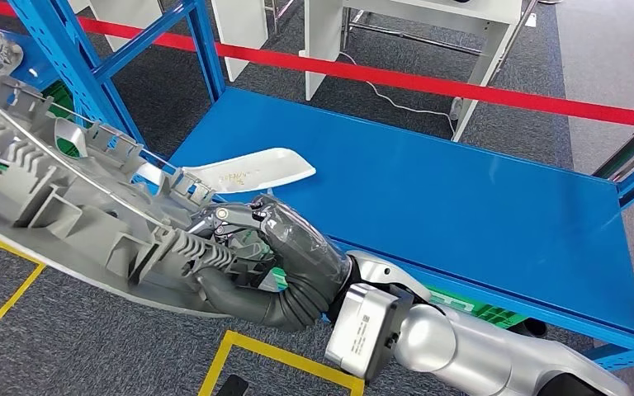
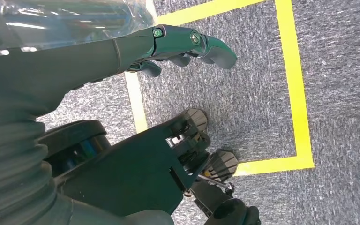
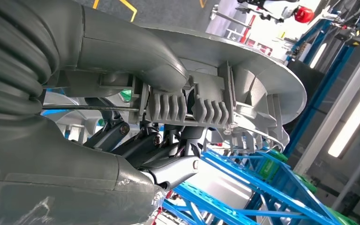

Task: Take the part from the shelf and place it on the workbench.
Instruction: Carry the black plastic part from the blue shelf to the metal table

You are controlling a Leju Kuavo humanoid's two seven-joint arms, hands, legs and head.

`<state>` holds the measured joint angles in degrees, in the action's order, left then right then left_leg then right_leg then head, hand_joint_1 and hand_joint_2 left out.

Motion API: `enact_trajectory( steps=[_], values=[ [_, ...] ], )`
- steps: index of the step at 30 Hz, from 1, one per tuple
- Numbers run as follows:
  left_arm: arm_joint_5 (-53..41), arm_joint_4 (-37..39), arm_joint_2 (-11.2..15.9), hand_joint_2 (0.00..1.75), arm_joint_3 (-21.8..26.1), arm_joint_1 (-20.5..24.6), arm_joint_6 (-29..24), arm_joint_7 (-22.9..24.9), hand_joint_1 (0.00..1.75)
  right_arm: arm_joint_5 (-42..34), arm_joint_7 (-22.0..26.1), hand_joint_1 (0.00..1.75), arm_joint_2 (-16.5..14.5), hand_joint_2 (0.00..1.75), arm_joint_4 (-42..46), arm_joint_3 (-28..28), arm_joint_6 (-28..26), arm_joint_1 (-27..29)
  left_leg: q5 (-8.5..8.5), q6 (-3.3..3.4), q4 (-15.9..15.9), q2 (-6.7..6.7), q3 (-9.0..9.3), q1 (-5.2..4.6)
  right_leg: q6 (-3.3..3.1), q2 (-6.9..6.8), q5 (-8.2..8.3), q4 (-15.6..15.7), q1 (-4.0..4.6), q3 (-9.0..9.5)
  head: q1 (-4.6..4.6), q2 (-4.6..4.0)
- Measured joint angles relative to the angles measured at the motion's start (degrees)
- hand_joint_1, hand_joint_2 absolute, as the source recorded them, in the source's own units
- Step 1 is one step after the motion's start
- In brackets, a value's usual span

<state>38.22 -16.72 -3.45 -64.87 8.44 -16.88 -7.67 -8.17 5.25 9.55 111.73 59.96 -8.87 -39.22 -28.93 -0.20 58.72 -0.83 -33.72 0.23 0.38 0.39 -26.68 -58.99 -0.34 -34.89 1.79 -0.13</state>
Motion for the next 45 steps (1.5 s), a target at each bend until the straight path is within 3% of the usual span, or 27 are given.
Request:
enact_trajectory(
  steps=[9,14,16,19,20,21,22,23,25,27,30,32,34,35,36,37,39,41,44,45],
  values=[
    [1.30,0.02,0.07,1.75,0.02,-0.33,0.25,0.43,0.00,0.00,-0.22,1.75,0.00,1.75,0.00,0.09,-0.07,0.31,-0.18,0.21,0.18,-0.01,-0.02,-0.25,0.19,0.00,0.01,0.08,-0.25,0.03,-0.02,0.00],
    [1.34,0.01,0.18,1.75,0.02,-0.39,0.25,0.29,0.00,0.00,-0.31,1.75,0.01,1.75,-0.01,0.33,-0.21,0.50,0.18,0.98,0.06,0.06,0.07,-0.29,0.92,0.05,0.05,0.13,-0.46,0.18,-0.02,0.00],
    [1.36,0.00,0.18,1.75,0.02,-0.37,0.25,0.17,0.00,0.00,-0.37,1.75,0.02,1.75,-0.01,0.37,-0.31,0.57,0.59,1.39,-0.45,0.23,0.17,0.07,1.26,0.01,-1.85,-1.99,-0.43,-0.60,0.13,0.00],
    [1.39,0.01,0.19,1.75,0.02,-0.38,0.26,0.01,0.00,0.00,-0.52,1.75,0.04,1.75,-0.05,0.45,-0.47,0.94,0.72,1.53,-0.47,0.32,0.05,0.25,1.65,-0.06,-7.36,-12.19,-0.60,-4.66,0.41,0.00],
    [1.40,0.02,0.20,1.75,0.03,-0.40,0.26,-0.01,0.00,0.00,-0.59,1.75,0.05,1.75,-0.10,0.49,-0.53,1.06,0.72,1.52,-0.40,0.33,0.00,0.25,1.73,-0.06,-8.10,-14.80,-0.65,-5.64,0.43,0.00],
    [1.43,0.02,0.20,1.75,0.03,-0.40,0.26,-0.03,0.00,0.00,-0.67,1.75,0.05,1.75,-0.18,0.53,-0.59,1.14,0.70,1.49,-0.29,0.34,-0.04,0.27,1.76,-0.06,-7.67,-15.50,-0.70,-5.75,0.43,0.00],
    [1.47,0.02,0.20,1.75,0.04,-0.40,0.26,-0.06,0.00,0.03,-0.75,1.75,0.06,1.75,-0.26,0.57,-0.67,1.16,0.64,1.40,-0.13,0.33,-0.07,0.30,1.74,-0.07,-6.21,-13.98,-0.75,-4.81,0.44,0.00],
    [1.52,0.01,0.20,1.75,0.04,-0.40,0.25,-0.07,0.00,0.13,-0.81,1.75,0.07,1.75,-0.33,0.61,-0.76,1.16,0.54,1.24,0.08,0.31,-0.09,0.35,1.66,-0.08,-4.20,-10.66,-0.78,-3.02,0.45,0.00],
    [1.65,0.01,0.19,1.75,0.04,-0.37,0.25,-0.09,0.00,0.45,-0.89,1.75,0.05,1.75,-0.40,0.65,-0.97,1.18,0.38,0.62,0.50,0.28,-0.34,0.34,1.28,-0.03,-1.83,-3.95,-0.63,0.56,0.48,0.00],
    [1.73,0.01,0.18,1.75,0.04,-0.32,0.25,-0.09,0.00,0.64,-0.95,1.75,0.04,1.75,-0.44,0.66,-1.17,1.24,0.60,-0.21,0.69,0.27,-0.70,0.31,0.74,0.06,-1.77,-1.41,-0.36,1.62,0.48,0.00],
    [1.84,0.00,0.19,1.75,0.03,-0.32,0.26,-0.09,0.00,0.82,-0.97,1.75,0.04,1.75,-0.51,0.68,-1.77,1.37,0.35,-1.28,1.03,0.30,-1.09,0.44,-0.54,-0.02,-1.15,-0.80,-0.35,1.13,0.42,0.00],
    [1.93,0.00,0.21,1.75,0.03,-0.33,0.26,-0.08,0.00,1.35,-0.90,1.75,0.01,1.75,-0.55,0.67,-2.58,1.62,-2.83,-1.81,4.30,0.34,-2.15,0.49,-1.47,-0.27,-0.53,-0.43,-0.52,0.76,0.16,0.00],
    [2.07,0.00,0.24,1.75,0.02,-0.34,0.26,0.17,0.00,2.15,-0.79,1.75,-0.02,1.75,-0.66,0.65,-3.69,2.21,-7.30,-2.14,11.26,0.36,-4.21,0.52,-1.94,-0.50,-0.04,-0.45,-0.39,0.12,-0.10,0.00],
    [2.13,0.00,0.26,1.75,0.02,-0.34,0.26,0.43,0.00,2.53,-0.75,1.75,-0.02,1.75,-0.76,0.63,-4.29,2.58,-8.64,-2.21,14.23,0.36,-4.92,0.52,-2.03,-0.57,0.21,-0.50,-0.31,-0.26,-0.13,0.00],
    [2.18,0.00,0.29,1.75,0.02,-0.34,0.25,0.72,0.00,2.82,-0.73,1.75,-0.02,1.75,-0.88,0.62,-4.80,2.93,-8.88,-2.23,15.54,0.36,-4.88,0.52,-2.03,-0.62,0.48,-0.57,-0.26,-0.65,-0.15,0.00],
    [2.18,0.00,0.32,1.75,0.01,-0.33,0.25,1.02,0.00,3.03,-0.69,1.75,-0.02,1.75,-1.02,0.58,-5.24,3.25,-8.02,-2.18,14.61,0.36,-3.78,0.52,-1.98,-0.63,0.75,-0.67,-0.23,-1.02,-0.15,0.00],
    [2.05,-0.02,0.38,1.75,0.00,-0.28,0.23,1.47,0.00,3.16,-0.62,1.75,-0.05,1.75,-1.25,0.50,-5.88,3.89,-4.96,-1.93,7.32,0.35,0.94,0.52,-1.69,-0.60,1.19,-0.89,-0.22,-1.61,-0.17,0.00],
    [1.90,-0.09,0.45,1.75,0.00,-0.22,0.11,1.80,0.00,3.21,-0.64,1.75,-0.09,1.75,-1.42,0.40,-6.47,4.56,-3.40,-1.43,0.77,0.26,4.64,0.37,-1.10,-0.58,1.71,-1.08,-0.07,-2.07,-0.16,0.00],
    [1.85,-0.18,0.53,1.75,-0.01,-0.42,-0.11,2.03,0.00,3.88,-1.03,1.75,-0.10,1.75,-1.66,0.26,-7.55,5.58,-2.86,-0.45,-0.63,0.24,4.71,0.16,-0.03,-0.54,2.72,-0.90,0.00,-2.46,-0.13,0.00],
    [1.86,-0.19,0.55,1.75,-0.01,-0.51,-0.18,2.04,0.00,4.23,-1.18,1.75,-0.08,1.75,-1.75,0.15,-7.91,5.99,-2.44,-0.09,-0.71,0.36,4.41,0.22,0.31,-0.46,2.40,-1.08,-0.04,-2.65,-0.13,0.00]
  ],
)
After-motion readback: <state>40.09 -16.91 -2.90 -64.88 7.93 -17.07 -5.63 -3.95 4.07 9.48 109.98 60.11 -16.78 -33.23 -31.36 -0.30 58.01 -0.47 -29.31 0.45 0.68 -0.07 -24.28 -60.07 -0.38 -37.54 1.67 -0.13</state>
